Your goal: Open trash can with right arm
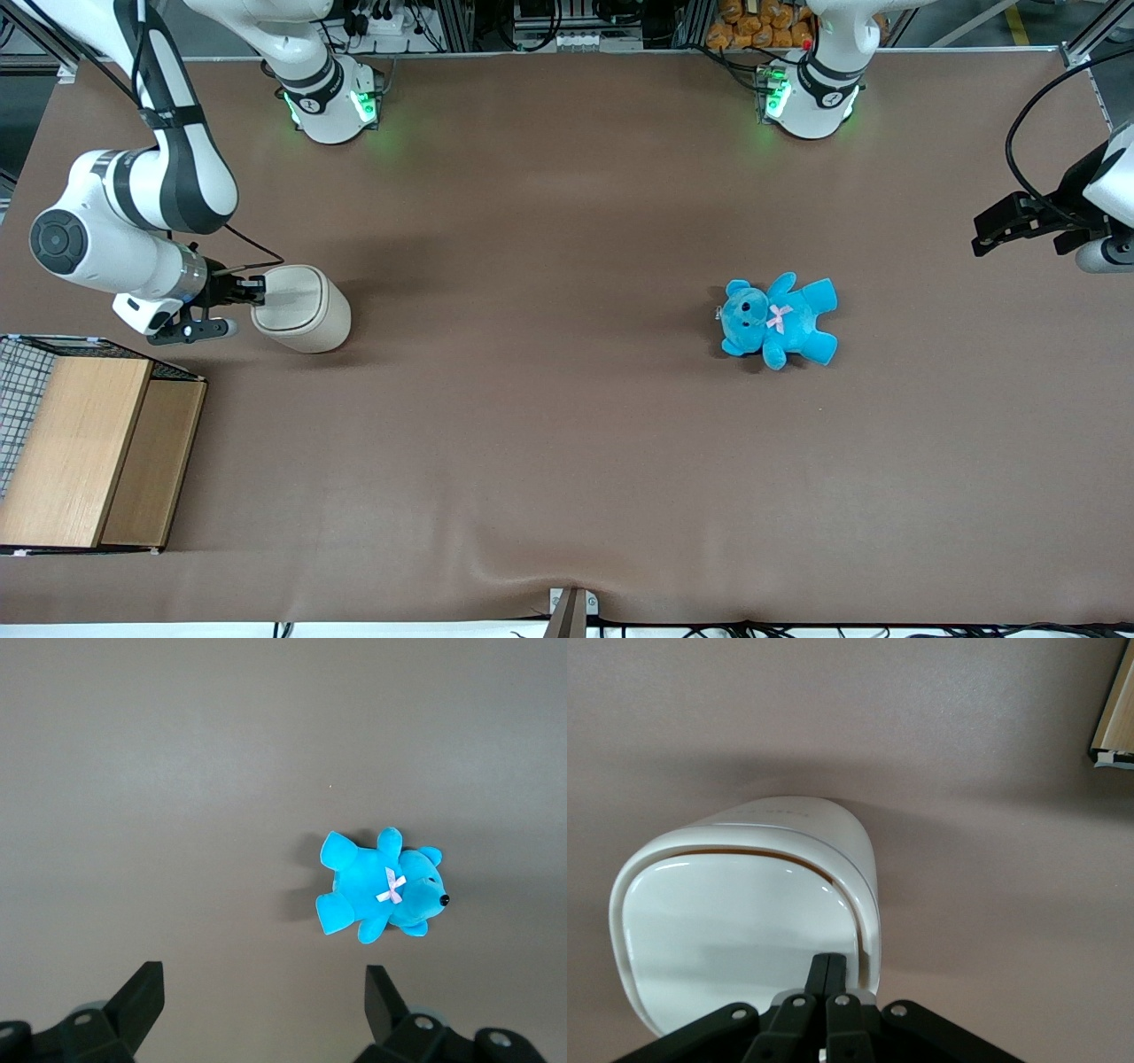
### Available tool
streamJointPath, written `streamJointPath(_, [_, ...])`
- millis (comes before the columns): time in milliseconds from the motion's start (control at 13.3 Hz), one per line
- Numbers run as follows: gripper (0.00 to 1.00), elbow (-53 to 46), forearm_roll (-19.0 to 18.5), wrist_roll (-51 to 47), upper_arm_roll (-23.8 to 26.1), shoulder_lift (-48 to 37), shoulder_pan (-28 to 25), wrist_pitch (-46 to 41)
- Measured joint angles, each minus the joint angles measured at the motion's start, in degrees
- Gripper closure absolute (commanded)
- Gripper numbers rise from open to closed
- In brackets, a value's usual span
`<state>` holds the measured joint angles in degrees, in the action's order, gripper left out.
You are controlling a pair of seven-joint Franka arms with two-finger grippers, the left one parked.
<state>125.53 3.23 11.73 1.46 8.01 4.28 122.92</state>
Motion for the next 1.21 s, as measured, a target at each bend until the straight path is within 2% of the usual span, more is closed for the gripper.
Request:
streamJointPath(603, [1.0,0.2,0.0,0.0,0.1,-0.1,0.0,0.1])
streamJointPath(1205, [1.0,-6.8,0.1,-0.8,0.8,-0.2,-1.2,-10.7])
